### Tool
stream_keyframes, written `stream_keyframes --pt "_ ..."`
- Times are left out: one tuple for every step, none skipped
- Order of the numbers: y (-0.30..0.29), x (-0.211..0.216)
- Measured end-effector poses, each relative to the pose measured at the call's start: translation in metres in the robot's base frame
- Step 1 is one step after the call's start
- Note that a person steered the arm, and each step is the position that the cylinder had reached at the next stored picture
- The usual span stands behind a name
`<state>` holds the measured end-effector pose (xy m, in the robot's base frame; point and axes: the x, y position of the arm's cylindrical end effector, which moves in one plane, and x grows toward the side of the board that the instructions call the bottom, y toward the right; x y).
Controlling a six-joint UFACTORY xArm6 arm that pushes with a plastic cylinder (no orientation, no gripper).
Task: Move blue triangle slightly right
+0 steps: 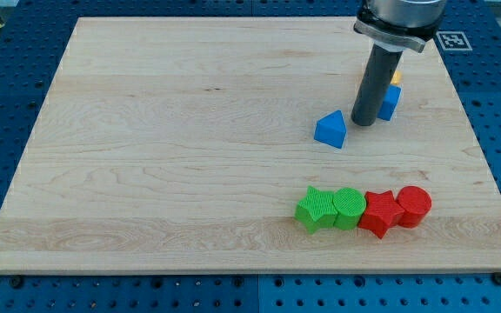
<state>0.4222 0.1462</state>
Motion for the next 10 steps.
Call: stream_keyframes --pt "-0.025 -0.004" --pt "-0.053 -0.019" --pt "-0.078 -0.027" --pt "-0.086 -0.006" --pt "-0.079 0.006" --pt "-0.061 0.006" --pt "-0.046 0.007" --pt "-0.043 0.008" --pt "-0.043 0.008" --pt "-0.050 0.008"
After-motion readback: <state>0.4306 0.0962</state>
